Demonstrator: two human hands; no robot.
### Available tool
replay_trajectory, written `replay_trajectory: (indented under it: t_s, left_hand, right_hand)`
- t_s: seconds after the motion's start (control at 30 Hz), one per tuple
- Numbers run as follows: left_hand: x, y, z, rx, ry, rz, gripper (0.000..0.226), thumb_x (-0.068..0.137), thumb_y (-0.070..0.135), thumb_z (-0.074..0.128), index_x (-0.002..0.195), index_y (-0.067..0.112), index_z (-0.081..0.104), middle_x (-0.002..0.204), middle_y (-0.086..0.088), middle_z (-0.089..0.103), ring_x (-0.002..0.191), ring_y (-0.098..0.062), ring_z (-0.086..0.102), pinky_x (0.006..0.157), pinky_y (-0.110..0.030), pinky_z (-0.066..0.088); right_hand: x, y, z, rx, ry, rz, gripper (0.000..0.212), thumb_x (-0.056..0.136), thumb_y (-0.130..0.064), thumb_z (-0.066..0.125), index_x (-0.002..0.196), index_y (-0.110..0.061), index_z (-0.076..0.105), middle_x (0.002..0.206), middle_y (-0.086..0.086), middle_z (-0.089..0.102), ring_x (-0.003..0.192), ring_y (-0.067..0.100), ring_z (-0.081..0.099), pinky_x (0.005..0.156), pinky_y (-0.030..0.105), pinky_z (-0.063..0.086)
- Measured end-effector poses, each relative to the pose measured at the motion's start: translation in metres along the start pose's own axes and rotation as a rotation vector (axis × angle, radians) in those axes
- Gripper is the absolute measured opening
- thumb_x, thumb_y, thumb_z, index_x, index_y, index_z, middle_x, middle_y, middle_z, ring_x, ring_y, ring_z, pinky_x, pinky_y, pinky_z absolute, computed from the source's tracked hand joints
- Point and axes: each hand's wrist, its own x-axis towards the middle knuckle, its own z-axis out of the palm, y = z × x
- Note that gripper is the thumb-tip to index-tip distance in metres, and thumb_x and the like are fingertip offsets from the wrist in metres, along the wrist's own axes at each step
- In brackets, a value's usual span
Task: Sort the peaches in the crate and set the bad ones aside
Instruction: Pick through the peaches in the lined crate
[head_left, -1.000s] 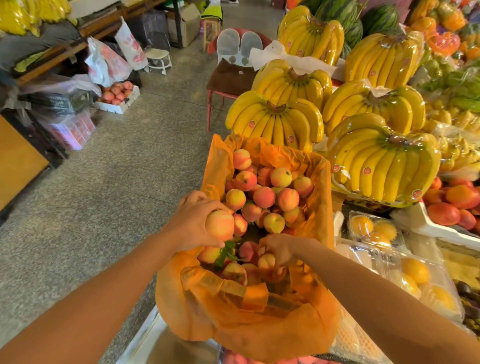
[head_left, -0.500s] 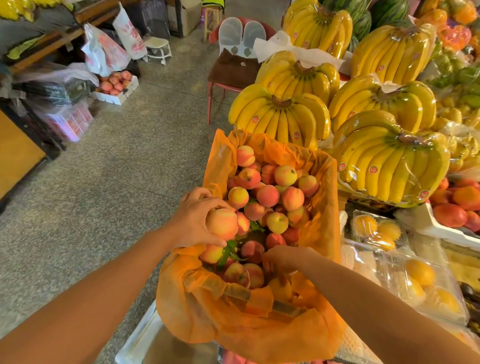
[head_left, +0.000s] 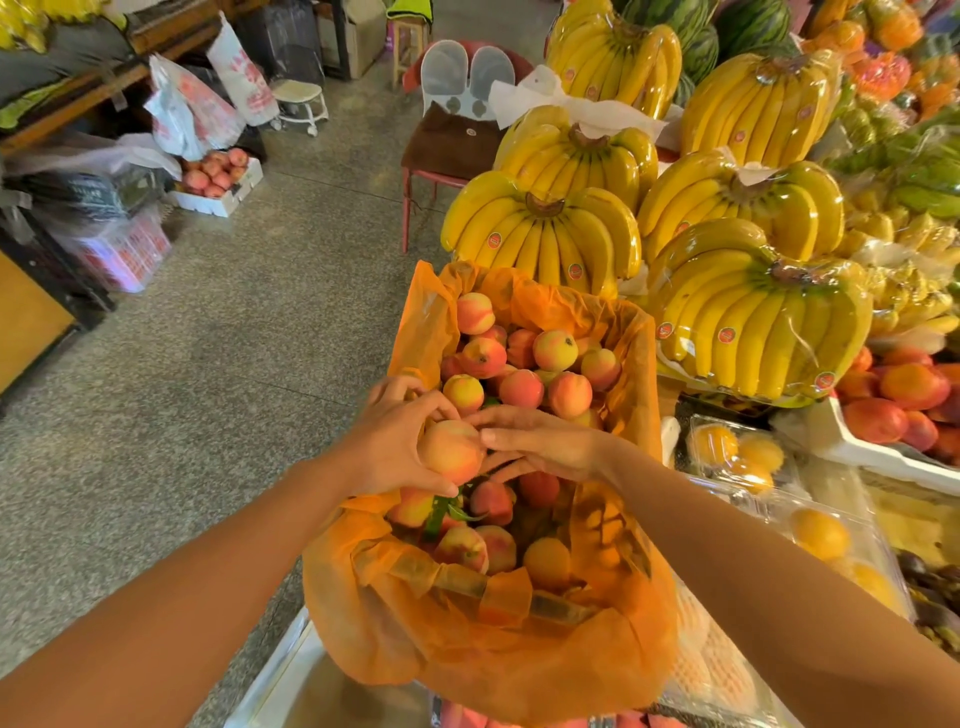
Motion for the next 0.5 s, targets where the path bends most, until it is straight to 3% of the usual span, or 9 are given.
replay_trajectory:
  t_s: [0.2,0.3,0.37,0.5]
  left_hand:
    - [-0.002,0.0,0.002,-0.08,-0.019,0.019,0.084,0.045,0.056,0.086,0.12,0.042,0.049,0.117,0.013,0.026,0.126,-0.016,0.022,0.109,-0.037,0.025]
    - [-0.004,-0.009,0.001,-0.113,-0.051,0.037,0.098,0.041,0.073,0.07,0.13,0.041,0.044,0.132,0.015,0.024,0.136,-0.01,0.014,0.112,-0.039,0.018]
    - [-0.005,-0.022,0.001,-0.093,-0.041,0.109,0.102,0.041,0.084,0.062,0.131,0.039,0.046,0.142,0.019,0.027,0.14,-0.003,0.004,0.115,-0.044,0.013]
    - [-0.007,-0.044,0.008,-0.062,-0.02,0.156,0.098,0.049,0.094,0.044,0.127,0.036,0.053,0.153,0.014,0.025,0.144,-0.002,-0.003,0.116,-0.049,0.011]
  right_hand:
    - [0.013,0.004,0.015,0.024,0.108,-0.02,0.035,0.09,-0.016,0.067,0.12,-0.01,0.05,0.115,0.007,0.06,0.101,0.019,0.064,0.088,0.033,0.056]
    - [0.007,0.01,0.004,0.017,0.123,-0.005,0.043,0.087,-0.02,0.07,0.123,-0.006,0.05,0.121,0.009,0.059,0.108,0.021,0.062,0.092,0.037,0.055]
    - [0.0,0.014,-0.007,-0.086,0.095,0.061,0.055,0.082,-0.03,0.074,0.127,-0.01,0.051,0.128,0.008,0.056,0.111,0.02,0.062,0.087,0.031,0.055]
    - [-0.006,0.017,-0.015,-0.445,0.009,0.233,0.062,0.081,-0.042,0.075,0.132,-0.021,0.048,0.123,-0.003,0.05,0.101,0.016,0.062,0.078,0.024,0.053]
